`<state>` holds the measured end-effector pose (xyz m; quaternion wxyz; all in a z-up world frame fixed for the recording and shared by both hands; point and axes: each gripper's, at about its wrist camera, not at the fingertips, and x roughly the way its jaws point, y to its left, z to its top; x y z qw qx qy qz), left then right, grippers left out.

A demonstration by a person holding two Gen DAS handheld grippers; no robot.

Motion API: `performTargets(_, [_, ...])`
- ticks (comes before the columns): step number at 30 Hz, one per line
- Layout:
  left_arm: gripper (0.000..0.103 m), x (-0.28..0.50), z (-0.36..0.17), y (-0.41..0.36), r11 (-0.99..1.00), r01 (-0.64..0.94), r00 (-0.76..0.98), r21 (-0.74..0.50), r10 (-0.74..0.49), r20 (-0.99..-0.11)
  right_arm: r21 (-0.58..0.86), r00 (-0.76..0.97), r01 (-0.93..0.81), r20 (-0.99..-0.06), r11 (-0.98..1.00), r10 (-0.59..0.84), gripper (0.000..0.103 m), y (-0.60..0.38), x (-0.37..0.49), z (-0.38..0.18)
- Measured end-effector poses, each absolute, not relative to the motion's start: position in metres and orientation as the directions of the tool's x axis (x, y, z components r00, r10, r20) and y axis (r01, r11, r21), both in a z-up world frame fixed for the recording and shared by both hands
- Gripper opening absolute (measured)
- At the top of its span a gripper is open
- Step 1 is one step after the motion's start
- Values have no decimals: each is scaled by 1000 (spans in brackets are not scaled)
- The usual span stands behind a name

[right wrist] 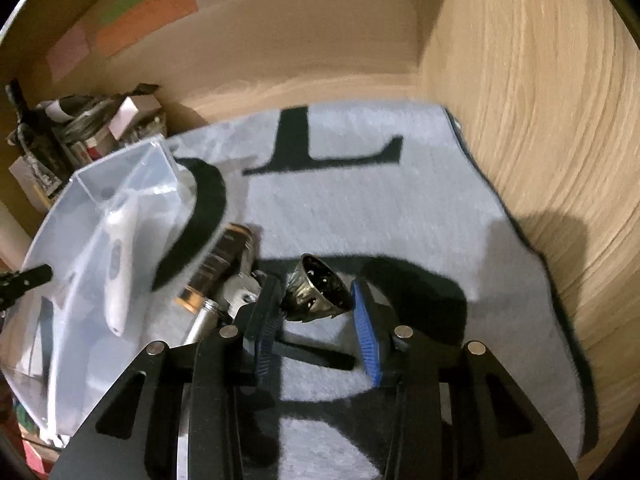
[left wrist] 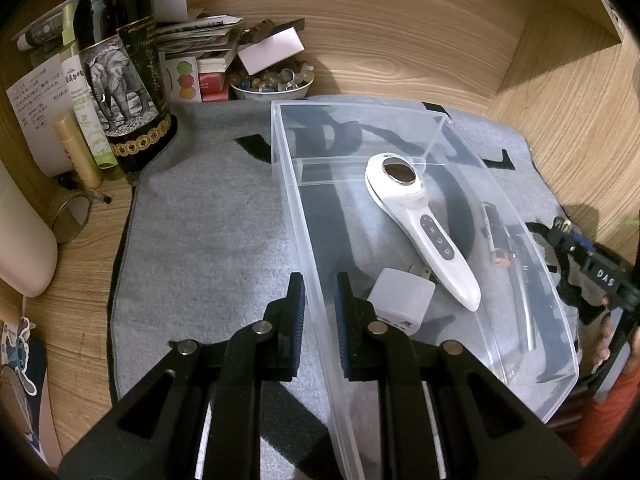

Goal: Organize rigid objects
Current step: 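Grasp the small metal cup-shaped part with the right gripper, then carry the metal part with the right gripper and release it into the box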

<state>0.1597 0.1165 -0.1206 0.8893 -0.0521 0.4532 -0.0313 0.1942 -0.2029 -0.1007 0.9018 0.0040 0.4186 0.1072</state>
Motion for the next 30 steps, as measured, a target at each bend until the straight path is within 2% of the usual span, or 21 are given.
performTargets(15, [15, 158, -121, 118, 992, 14, 596, -127, -110, -795, 65, 674, -399, -656, 915, 340, 33, -132, 197, -47])
performTargets(23, [15, 156, -122, 120, 991, 15, 601, -134, -116, -791, 29, 644, -505, -652, 862, 399, 33, -90, 200, -37])
performTargets(30, [15, 155, -122, 119, 991, 22, 605, -131, -117, -788, -6, 592, -587, -685, 810, 425, 33, -52, 203, -43])
